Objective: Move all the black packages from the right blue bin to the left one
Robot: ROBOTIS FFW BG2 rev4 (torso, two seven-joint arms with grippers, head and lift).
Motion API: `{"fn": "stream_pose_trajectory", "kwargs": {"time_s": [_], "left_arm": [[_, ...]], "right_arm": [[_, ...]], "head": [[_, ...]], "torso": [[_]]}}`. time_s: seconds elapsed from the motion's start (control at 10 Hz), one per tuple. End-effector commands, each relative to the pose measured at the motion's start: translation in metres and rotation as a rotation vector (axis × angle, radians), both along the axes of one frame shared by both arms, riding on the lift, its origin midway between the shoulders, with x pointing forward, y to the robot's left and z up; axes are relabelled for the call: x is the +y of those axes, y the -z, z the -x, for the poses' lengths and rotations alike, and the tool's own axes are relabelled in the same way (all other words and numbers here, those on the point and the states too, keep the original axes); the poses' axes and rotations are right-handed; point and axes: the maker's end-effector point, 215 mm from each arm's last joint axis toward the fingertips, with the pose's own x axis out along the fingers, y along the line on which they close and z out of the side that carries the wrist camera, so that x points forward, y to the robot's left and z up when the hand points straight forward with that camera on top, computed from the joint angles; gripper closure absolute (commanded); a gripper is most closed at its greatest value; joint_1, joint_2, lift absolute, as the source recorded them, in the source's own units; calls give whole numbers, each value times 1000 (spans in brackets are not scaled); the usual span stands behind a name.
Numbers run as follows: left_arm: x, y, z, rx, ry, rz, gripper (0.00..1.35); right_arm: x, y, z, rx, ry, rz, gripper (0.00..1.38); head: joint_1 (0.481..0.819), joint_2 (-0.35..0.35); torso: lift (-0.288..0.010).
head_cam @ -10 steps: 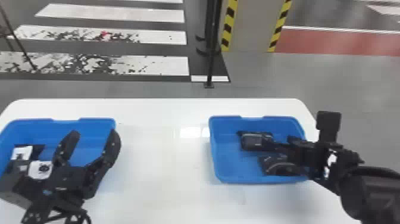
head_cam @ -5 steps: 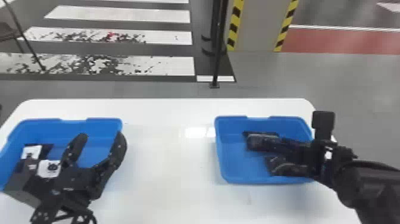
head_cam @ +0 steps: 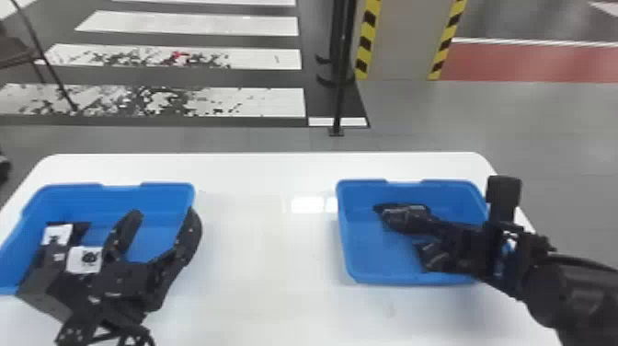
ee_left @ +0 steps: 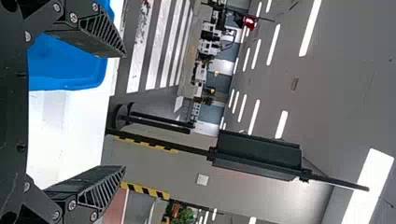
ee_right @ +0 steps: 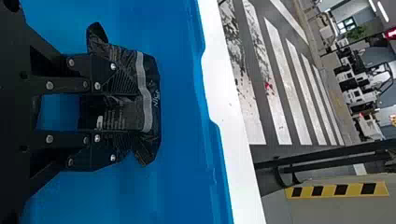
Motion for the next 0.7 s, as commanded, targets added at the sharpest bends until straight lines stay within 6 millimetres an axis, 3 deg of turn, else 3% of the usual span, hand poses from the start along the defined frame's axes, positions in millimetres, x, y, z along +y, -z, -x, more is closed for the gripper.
{"fn": "stream_pose_trajectory", "kwargs": {"time_s": [0.0, 0.2, 0.3, 0.4, 0.5, 0.6], "left_arm": [[-2, -9, 1, -28, -1, 21, 193], [-6, -16, 3, -52, -2, 95, 194], [-6, -22, 3, -63, -5, 124, 199], [-13, -28, 3, -70, 8, 179, 199], [-24, -24, 3, -44, 30, 258, 199], [-52, -23, 5, -12, 90, 370, 199]], "right_arm": [[17, -15, 2, -40, -11, -84, 1245], [50, -57, 0, -127, -54, -260, 1245], [71, -94, 1, -193, -103, -347, 1245], [111, -133, 9, -250, -191, -458, 1245], [158, -158, 17, -259, -285, -578, 1245], [196, -169, 25, -240, -354, -675, 1245]], "head": [[695, -42], [695, -22], [695, -2], [695, 9], [695, 38], [695, 77]], "torso": [[-154], [-154], [-154], [-154], [-154], [-154]]}}
